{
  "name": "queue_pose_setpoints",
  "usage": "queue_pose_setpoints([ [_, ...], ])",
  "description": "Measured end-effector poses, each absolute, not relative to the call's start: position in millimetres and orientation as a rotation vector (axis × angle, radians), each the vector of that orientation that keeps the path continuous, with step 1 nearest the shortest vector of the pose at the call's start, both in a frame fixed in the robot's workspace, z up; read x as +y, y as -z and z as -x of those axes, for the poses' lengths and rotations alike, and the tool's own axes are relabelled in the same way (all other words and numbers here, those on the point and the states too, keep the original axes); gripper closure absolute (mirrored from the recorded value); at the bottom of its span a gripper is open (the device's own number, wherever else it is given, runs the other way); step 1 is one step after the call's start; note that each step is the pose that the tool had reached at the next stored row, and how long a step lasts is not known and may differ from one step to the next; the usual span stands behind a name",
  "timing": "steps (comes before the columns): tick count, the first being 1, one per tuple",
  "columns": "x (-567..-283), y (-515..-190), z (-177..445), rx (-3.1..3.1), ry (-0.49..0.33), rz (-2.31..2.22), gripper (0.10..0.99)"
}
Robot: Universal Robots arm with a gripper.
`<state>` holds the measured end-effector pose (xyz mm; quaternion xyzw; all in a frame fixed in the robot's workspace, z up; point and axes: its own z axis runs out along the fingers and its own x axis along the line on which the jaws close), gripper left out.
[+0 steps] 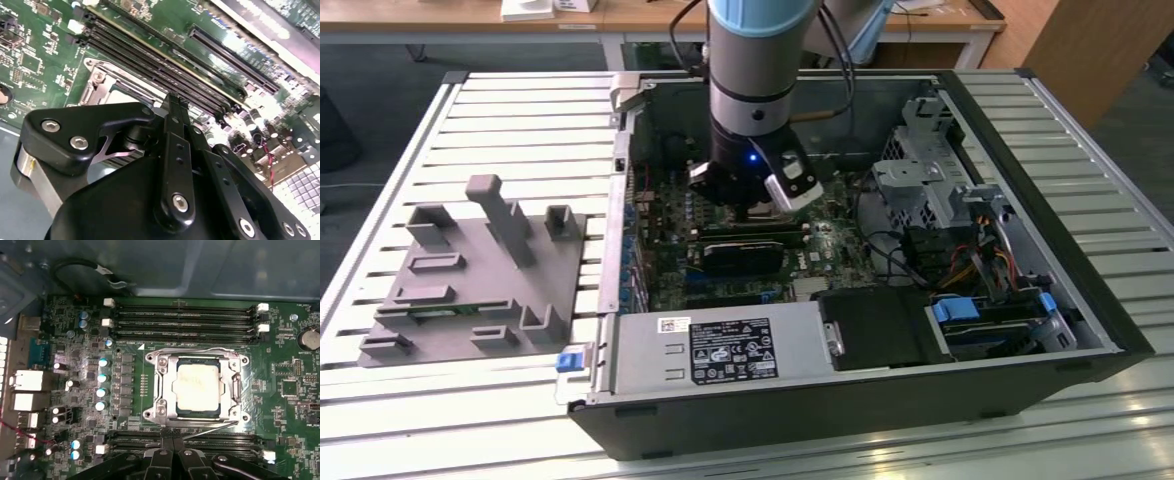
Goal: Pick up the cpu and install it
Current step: 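Install the second cpu locking lever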
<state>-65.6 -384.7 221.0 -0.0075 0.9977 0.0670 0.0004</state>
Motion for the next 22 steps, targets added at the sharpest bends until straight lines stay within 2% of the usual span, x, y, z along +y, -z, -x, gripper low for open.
queue_pose_setpoints([
  [22,-393,-204,76,3.131,-0.243,0.023,0.98],
])
